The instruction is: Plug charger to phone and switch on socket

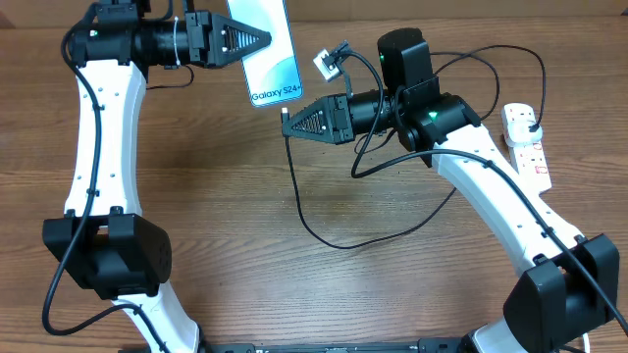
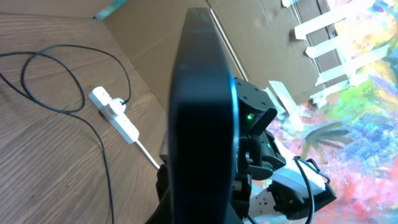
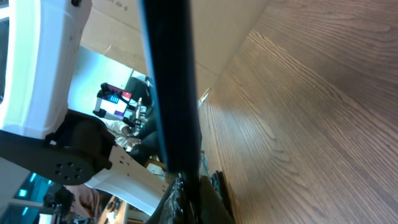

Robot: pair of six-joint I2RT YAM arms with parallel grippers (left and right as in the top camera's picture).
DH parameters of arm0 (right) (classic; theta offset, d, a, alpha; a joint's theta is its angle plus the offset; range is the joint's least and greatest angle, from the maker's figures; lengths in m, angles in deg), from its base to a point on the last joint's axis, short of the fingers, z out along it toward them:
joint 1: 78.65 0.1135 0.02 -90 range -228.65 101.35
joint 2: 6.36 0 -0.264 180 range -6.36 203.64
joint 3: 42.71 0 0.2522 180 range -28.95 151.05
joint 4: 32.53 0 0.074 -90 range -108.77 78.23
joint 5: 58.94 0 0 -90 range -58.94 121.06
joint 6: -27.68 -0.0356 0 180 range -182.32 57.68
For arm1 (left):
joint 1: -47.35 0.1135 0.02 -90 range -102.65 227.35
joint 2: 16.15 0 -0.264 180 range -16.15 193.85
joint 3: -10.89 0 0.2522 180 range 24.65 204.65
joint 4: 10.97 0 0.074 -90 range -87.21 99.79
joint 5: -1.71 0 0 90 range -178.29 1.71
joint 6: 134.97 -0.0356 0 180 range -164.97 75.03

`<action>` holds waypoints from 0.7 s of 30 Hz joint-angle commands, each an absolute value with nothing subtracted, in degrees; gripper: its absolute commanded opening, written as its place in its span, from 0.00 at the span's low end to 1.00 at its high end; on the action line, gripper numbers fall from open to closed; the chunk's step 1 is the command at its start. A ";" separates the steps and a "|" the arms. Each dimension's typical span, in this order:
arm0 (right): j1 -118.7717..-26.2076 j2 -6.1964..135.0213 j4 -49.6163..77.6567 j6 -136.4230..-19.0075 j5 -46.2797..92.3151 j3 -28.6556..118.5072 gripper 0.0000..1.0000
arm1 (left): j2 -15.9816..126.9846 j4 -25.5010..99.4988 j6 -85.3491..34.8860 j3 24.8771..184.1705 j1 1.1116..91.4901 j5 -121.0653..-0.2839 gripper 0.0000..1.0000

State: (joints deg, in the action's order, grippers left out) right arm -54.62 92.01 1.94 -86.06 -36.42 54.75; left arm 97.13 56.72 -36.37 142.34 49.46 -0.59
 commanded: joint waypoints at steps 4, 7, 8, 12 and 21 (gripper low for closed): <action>-54.25 90.76 1.33 -88.34 -37.03 55.89 0.04 | 96.69 56.29 -37.09 142.88 48.06 2.34 0.04; -54.42 90.76 0.85 -89.17 -37.86 55.89 0.04 | 96.69 56.29 -37.29 142.88 48.02 2.34 0.04; -54.47 90.76 0.59 -89.17 -38.19 55.89 0.04 | 96.69 56.24 -37.39 142.88 48.02 2.34 0.04; -54.47 90.76 0.55 -89.15 -39.70 55.89 0.04 | 96.69 56.27 -38.20 142.88 48.02 2.25 0.04; -54.73 90.76 -0.29 -89.15 -40.23 55.89 0.04 | 96.69 56.31 -38.99 142.88 48.08 2.23 0.04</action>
State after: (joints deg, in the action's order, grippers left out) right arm -54.62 92.01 0.35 -89.10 -39.09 54.75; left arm 97.13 56.72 -37.68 142.34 48.28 -0.42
